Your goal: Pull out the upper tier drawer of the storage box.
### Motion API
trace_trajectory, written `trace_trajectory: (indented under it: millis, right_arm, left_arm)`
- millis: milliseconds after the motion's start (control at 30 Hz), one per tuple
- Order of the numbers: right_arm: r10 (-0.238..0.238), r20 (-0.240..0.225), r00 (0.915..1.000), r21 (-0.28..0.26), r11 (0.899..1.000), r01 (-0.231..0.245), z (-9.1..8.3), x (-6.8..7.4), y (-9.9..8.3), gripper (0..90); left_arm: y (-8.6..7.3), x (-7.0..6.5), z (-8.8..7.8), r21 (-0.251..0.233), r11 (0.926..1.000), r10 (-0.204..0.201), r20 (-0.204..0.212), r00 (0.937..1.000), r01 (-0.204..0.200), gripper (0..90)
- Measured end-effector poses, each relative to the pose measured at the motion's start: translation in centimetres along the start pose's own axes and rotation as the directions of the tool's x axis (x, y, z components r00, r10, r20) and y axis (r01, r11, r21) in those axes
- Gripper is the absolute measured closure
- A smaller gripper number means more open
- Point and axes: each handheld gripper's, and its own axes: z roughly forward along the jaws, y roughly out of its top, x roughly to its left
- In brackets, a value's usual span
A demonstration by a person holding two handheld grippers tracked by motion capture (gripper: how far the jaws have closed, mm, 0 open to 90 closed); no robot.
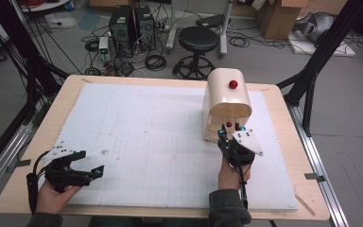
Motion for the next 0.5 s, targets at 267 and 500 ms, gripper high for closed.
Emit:
trace_trajectory:
  millis: [267,500]
  right_arm:
    - [-0.012,0.027,0.9996,0.003,1.0,0.012,0.32,0.34,0.04,66.4]
    - [-0.012,0.023,0.9997,0.004,1.0,0.012,0.34,0.26,0.03,72.0]
  left_arm:
    - [-0.03,0.02,-0.04,-0.001,1.0,0.0,0.0,1.0,0.0,1.7]
    - [-0.04,-0.01,0.02,0.0,1.0,-0.002,0.001,1.0,0.002,1.7]
